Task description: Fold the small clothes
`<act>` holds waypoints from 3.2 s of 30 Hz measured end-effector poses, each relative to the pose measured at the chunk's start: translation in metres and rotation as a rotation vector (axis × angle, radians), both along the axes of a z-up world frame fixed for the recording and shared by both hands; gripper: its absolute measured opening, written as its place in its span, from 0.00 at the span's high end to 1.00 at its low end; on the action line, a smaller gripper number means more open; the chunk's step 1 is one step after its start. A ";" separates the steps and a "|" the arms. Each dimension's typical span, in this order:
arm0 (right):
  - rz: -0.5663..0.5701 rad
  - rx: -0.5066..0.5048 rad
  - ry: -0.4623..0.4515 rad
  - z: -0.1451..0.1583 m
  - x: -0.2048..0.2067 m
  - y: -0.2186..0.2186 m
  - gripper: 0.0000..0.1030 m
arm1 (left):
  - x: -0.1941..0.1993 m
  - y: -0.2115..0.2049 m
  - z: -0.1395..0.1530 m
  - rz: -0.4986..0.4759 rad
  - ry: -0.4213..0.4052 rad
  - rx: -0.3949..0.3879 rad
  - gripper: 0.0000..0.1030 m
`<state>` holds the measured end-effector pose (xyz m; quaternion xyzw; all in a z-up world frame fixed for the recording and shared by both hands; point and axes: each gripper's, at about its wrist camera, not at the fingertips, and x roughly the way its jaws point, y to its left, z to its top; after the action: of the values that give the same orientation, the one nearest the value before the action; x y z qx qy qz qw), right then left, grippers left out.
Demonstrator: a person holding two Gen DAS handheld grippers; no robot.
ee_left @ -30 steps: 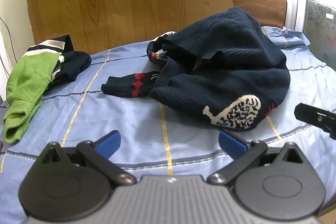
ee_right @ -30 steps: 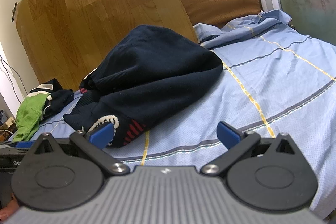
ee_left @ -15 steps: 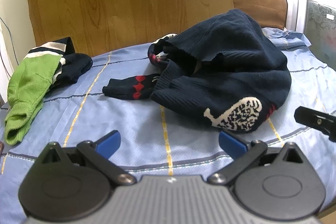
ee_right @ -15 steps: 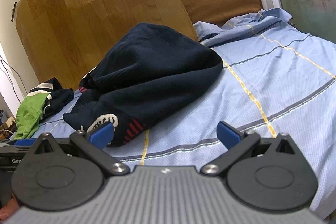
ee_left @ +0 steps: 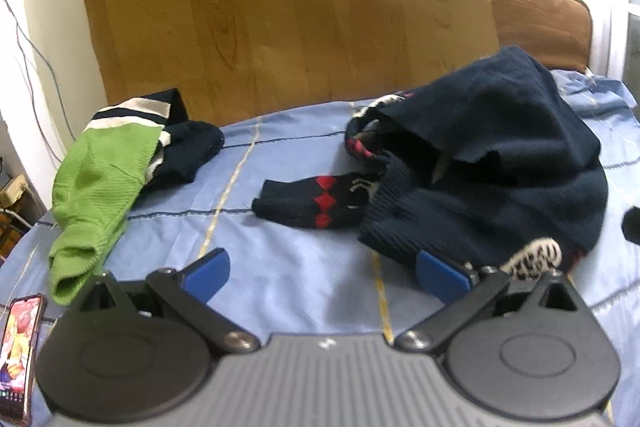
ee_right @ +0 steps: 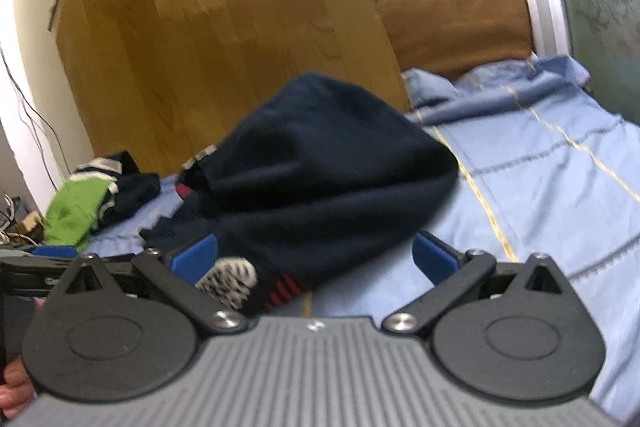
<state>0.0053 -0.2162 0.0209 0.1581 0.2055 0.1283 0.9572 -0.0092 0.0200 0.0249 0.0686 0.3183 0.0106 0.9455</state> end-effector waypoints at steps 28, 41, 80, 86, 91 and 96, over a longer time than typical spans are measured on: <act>0.016 0.024 0.022 -0.014 -0.002 0.004 0.00 | 0.003 -0.007 0.008 0.022 -0.065 0.056 0.00; 0.037 0.051 -0.028 0.010 0.015 0.001 0.00 | 0.009 -0.006 0.029 0.019 -0.129 0.051 0.00; -0.327 -0.228 -0.321 0.092 0.074 -0.101 0.90 | 0.050 0.060 0.004 -0.057 -0.002 -0.302 0.00; -0.620 -0.140 -0.287 0.090 0.014 -0.208 0.89 | 0.063 0.022 -0.003 -0.126 0.033 -0.281 0.00; -0.598 -0.026 -0.049 0.051 0.005 -0.254 0.47 | 0.073 0.007 -0.007 -0.132 0.055 -0.250 0.00; -0.312 0.001 -0.112 0.058 0.017 -0.204 0.46 | 0.077 0.004 -0.012 -0.115 0.072 -0.238 0.00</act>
<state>0.0225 -0.4204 0.0792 0.1809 0.1245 -0.0133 0.9755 0.0682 0.0239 0.0131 -0.0257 0.3466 -0.0840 0.9339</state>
